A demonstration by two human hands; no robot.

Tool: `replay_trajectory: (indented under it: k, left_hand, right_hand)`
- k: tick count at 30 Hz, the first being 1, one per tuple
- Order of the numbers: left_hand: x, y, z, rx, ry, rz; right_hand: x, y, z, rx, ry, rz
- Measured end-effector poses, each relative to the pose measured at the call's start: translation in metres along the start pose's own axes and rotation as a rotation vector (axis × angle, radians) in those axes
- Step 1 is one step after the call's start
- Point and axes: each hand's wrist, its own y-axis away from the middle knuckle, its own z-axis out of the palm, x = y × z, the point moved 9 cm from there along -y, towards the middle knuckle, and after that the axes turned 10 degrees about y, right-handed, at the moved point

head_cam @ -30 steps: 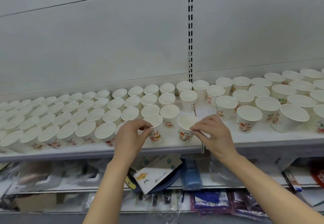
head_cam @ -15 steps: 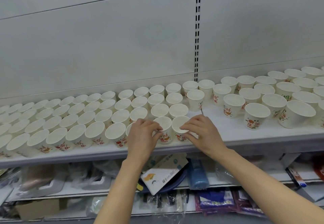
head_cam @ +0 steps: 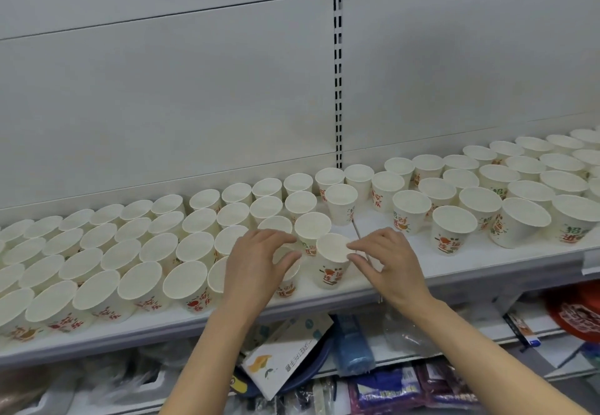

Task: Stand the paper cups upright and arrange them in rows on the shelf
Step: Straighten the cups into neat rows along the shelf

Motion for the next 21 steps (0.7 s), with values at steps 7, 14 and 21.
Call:
replay_trajectory:
  k: [7, 14, 21]
  left_hand:
    - [0.051, -0.031, 0.041, -0.176, 0.058, 0.103]
    - [0.021, -0.017, 0.024, -0.084, 0.137, 0.013]
    - [0.018, 0.008, 0.053, -0.234, -0.069, 0.059]
  right_hand:
    - [-0.009, -0.013, 0.011, -0.176, -0.103, -0.124]
    - [-0.01, -0.011, 0.027, -0.214, -0.144, -0.293]
    - [-0.018, -0.01, 0.04, -0.221, -0.217, -0.33]
